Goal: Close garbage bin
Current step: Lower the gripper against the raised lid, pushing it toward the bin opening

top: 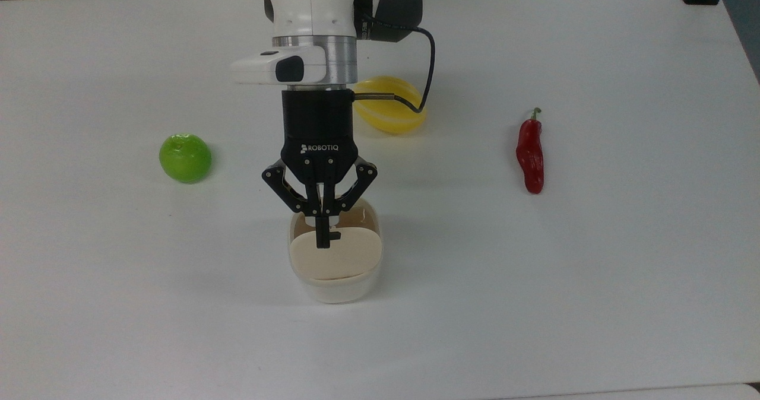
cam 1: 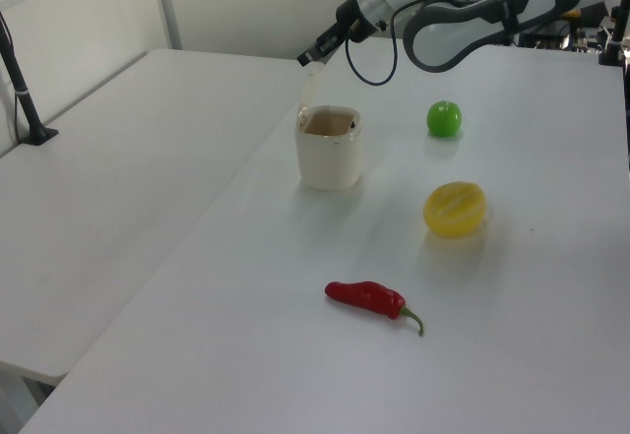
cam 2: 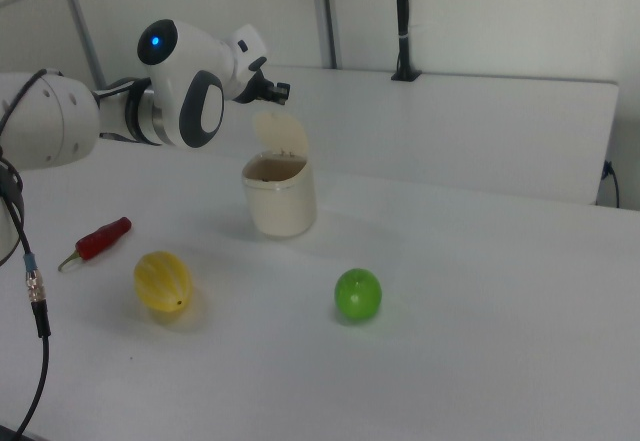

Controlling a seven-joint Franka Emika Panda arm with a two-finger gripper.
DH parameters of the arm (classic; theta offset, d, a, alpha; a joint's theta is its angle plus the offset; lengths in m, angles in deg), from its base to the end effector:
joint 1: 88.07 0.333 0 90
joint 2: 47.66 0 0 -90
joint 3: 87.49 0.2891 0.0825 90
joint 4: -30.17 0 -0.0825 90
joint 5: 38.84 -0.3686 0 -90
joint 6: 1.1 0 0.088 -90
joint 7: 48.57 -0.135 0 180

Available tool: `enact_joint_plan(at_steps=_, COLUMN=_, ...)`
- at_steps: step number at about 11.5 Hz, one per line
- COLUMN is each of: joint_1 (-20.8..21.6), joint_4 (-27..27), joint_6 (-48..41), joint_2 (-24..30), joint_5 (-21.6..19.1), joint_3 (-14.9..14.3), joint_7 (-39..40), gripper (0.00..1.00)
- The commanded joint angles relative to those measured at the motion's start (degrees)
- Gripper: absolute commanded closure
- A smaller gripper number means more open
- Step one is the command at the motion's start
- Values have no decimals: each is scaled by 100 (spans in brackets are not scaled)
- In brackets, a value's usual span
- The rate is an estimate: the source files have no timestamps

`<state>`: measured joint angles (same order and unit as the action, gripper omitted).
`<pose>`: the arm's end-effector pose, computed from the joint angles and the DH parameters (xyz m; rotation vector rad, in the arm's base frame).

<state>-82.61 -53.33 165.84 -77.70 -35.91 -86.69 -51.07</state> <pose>0.7433 0.0821 0.4605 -2.7663 -0.1443 -1.3922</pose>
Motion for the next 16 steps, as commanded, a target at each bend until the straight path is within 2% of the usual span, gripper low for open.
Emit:
enact_joint_plan(at_steps=1, joint_1=52, joint_4=-17, joint_6=-39, joint_2=69, joint_5=-99, joint_3=-27, joint_7=74, gripper=100)
enact_joint_plan(at_steps=11, joint_1=43, joint_4=-96, joint_6=-768, joint_2=200, joint_5=-37, joint_3=-36, joint_7=109, gripper=100)
enact_joint_plan(at_steps=16, joint_1=52, joint_4=-149, joint_6=-1682, joint_2=420, joint_5=-37, joint_3=-36, joint_7=109, gripper=100)
